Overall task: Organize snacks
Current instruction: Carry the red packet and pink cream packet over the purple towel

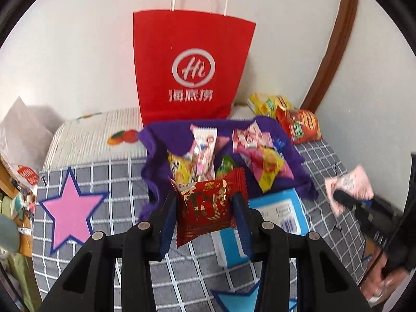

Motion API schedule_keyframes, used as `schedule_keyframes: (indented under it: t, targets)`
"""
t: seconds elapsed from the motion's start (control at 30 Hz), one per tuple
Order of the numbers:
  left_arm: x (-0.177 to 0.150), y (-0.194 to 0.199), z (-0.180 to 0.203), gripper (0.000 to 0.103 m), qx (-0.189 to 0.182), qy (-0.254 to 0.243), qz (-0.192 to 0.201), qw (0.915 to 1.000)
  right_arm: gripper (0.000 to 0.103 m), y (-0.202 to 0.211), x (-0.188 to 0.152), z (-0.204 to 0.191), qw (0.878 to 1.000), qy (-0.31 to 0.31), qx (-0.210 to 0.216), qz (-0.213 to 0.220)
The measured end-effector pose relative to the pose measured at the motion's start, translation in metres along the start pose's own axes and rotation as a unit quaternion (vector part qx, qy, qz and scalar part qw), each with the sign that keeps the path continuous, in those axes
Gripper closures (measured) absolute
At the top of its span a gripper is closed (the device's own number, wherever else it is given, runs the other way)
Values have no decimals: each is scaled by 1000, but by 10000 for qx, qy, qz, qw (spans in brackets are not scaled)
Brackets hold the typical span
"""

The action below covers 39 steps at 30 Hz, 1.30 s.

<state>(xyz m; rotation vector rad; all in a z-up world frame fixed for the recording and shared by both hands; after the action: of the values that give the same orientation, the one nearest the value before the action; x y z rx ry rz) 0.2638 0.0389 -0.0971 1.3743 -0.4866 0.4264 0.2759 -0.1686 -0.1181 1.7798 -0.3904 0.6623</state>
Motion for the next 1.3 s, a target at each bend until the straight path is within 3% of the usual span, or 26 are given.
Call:
schedule_keyframes:
  t: [0.3, 0.5, 0.67, 0.83, 0.97, 1.3]
  targets:
    - [49, -6, -2, 63, -60, 43, 163, 9998, 70, -13, 96, -16, 9989, 6, 303, 363]
    - [71, -24, -7, 63, -51, 196, 171, 9996, 70, -39, 131, -24, 9987, 12, 351, 369]
    - [89, -43, -8, 63, -86, 318, 153, 9993, 70, -70, 132, -20, 9992, 32, 345, 221]
    - [93, -64, -9, 63, -235, 490, 214, 9983, 70, -94, 131, 1, 9999, 21, 74, -93]
    - [86, -88, -10, 63, -251, 496, -188, 9983, 70, -111, 127, 21, 9992, -81, -45, -389]
    - [87, -81, -10, 63, -297, 454, -126, 9984, 70, -142, 113, 34, 9948, -212, -86, -991]
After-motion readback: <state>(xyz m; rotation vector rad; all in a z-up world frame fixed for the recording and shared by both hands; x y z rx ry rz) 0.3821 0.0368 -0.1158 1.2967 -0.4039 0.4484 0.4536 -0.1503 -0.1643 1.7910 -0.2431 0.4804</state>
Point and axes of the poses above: each gripper's, at about its wrist camera, not at the fingertips, and y roughly against the way its jaws point, z to its right, x to its top, the point moved 7 cm from there along -y, roughly the way its jaws point, and after that the axes turned 6 degrees about -z, right-handed, at the moved point
